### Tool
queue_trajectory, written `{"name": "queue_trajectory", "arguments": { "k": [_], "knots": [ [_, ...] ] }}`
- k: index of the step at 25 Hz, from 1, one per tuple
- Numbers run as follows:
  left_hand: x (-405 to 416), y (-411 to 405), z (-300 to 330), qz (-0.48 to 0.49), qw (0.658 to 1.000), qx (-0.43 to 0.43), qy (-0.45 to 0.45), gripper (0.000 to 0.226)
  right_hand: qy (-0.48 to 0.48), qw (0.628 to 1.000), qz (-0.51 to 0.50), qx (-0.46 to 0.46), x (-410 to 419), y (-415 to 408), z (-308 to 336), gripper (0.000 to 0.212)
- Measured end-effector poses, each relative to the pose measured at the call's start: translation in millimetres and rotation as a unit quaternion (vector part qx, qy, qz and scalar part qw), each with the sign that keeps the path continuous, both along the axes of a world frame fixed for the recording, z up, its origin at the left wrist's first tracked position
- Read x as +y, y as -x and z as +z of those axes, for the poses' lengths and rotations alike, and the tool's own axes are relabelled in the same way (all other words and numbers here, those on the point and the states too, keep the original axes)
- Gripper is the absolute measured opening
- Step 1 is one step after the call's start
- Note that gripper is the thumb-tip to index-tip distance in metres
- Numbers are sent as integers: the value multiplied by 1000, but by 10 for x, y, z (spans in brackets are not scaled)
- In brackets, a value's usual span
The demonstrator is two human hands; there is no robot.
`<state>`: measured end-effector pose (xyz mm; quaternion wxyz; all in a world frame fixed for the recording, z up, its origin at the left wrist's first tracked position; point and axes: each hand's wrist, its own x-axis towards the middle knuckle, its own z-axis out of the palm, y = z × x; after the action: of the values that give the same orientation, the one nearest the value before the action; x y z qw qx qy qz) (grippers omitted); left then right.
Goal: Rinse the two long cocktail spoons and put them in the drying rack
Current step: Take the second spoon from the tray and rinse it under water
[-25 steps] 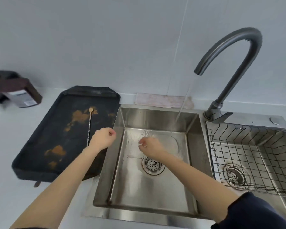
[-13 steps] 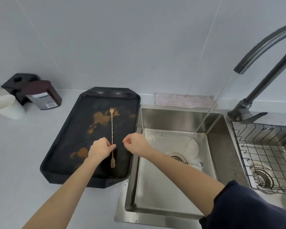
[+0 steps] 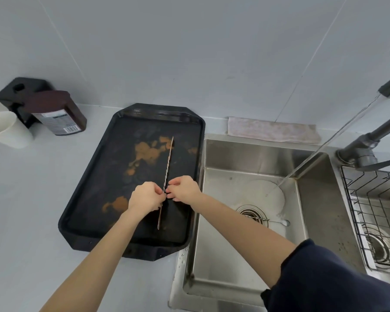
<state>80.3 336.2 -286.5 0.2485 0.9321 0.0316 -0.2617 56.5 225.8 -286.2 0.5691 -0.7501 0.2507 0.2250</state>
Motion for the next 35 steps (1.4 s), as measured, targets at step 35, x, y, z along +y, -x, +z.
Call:
{"name": "queue_trajectory", "arguments": {
  "k": [35],
  "knots": [
    [-1921, 1059, 270, -100, 965, 40, 239, 17, -165, 913, -333, -167, -2732, 1068, 771, 16]
  ]
}}
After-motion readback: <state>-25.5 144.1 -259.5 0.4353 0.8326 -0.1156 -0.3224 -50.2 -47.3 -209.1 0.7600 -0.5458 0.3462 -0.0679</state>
